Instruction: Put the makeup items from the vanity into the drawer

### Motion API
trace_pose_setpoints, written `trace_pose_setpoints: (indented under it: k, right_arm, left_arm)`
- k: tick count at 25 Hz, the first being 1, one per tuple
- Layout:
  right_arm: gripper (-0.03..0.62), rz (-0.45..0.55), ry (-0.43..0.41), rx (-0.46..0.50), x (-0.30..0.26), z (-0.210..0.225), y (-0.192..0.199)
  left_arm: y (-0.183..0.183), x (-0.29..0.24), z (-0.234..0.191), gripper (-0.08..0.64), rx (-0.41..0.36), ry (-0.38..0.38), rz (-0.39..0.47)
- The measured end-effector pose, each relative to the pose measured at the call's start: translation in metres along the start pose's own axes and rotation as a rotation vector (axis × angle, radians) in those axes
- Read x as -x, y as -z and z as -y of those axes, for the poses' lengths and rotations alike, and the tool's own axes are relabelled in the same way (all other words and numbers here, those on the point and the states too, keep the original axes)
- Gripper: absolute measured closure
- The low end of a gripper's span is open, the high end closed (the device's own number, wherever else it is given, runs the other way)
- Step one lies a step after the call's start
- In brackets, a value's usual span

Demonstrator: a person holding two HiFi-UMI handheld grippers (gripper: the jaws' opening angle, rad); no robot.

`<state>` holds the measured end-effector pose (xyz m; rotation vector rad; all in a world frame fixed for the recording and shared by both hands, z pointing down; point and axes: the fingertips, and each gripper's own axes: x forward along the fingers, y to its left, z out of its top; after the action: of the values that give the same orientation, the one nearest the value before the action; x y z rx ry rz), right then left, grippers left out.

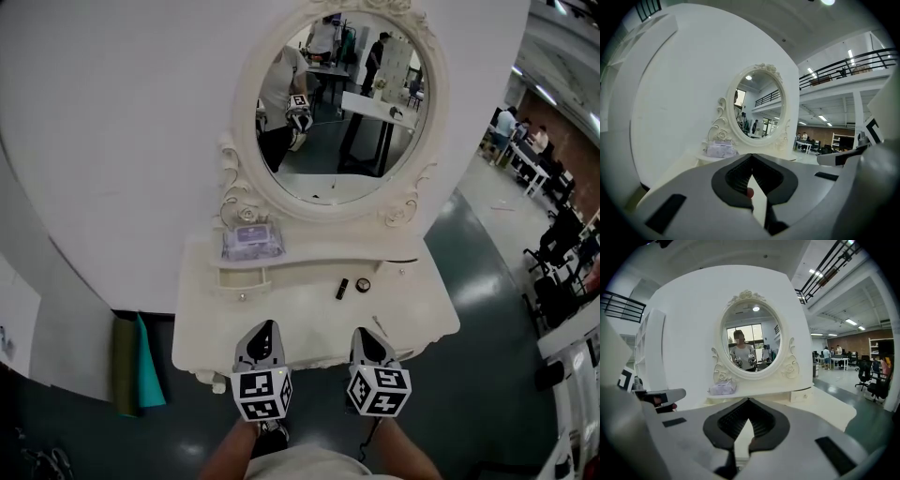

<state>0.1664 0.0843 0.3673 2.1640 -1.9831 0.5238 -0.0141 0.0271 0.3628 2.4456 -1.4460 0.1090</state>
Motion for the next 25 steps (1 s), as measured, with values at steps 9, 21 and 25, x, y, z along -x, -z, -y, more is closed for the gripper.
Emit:
trace_pose_setpoints:
  k: [9,21,25]
  right_arm:
    - [0.575,-0.022,0.023,-0.002,-0.063,0.008,-0.016]
    - [0.575,-0.109,0.045,-0.047,-0.118,0.056,-0.003]
    - [0.575,-0.110,0.042,-0.026,-0.124,0.066,-0.010]
  left_arm:
    - [-0.011,-0.069,-0.026,0.549,0.000,-0.002,-0.027]
    - [0.021,-0.127,-0.019,0.549,0.018,-0.033,-0.138]
    - [0.027,-0.138,-0.004,0.549,0.015,-0.016,-0.155]
